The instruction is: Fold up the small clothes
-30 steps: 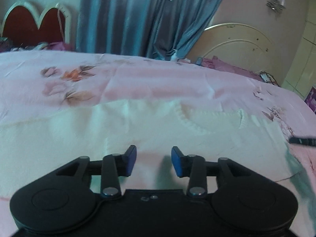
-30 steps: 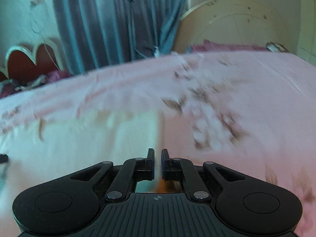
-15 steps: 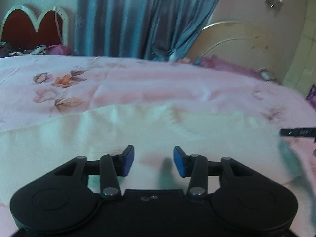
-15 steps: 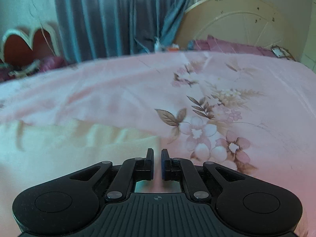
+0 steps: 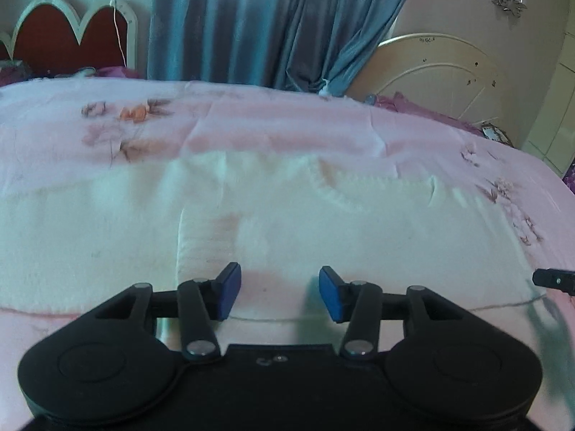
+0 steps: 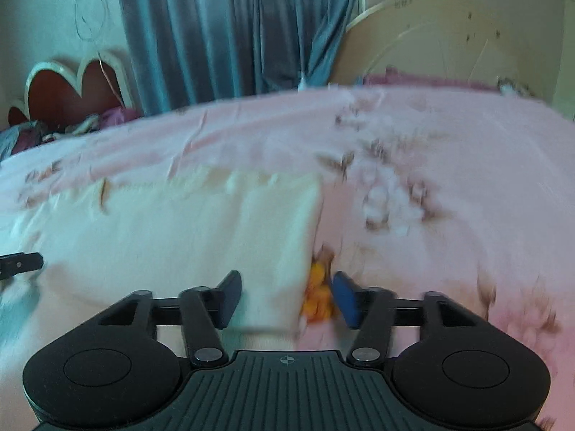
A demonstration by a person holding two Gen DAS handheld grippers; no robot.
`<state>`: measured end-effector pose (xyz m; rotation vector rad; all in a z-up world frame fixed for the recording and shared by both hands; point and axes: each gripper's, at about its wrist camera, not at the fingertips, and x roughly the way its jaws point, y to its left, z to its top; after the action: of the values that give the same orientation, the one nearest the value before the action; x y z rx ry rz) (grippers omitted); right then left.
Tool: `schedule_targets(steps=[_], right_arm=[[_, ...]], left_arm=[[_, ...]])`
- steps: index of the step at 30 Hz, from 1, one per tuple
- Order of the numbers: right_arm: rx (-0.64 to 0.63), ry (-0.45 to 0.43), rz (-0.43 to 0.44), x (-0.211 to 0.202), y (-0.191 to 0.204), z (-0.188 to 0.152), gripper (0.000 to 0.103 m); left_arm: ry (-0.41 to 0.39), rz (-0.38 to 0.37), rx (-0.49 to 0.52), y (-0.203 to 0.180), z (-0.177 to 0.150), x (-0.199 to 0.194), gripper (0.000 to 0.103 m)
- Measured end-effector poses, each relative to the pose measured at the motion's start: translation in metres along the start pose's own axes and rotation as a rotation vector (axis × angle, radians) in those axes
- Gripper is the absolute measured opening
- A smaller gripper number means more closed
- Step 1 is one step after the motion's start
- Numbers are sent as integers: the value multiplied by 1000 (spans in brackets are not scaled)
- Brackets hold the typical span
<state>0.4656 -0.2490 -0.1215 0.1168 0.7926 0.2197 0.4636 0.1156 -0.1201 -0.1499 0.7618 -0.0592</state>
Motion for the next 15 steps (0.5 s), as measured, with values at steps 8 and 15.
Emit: schedule_targets(steps=[8, 15], right_arm=[[32, 34, -28, 8, -2, -12, 20], [22, 45, -27, 5, -5, -10, 20]], left_arm=[[-5, 27, 43, -7, -3, 1, 47], [-7, 15, 49, -5, -4, 1, 47]])
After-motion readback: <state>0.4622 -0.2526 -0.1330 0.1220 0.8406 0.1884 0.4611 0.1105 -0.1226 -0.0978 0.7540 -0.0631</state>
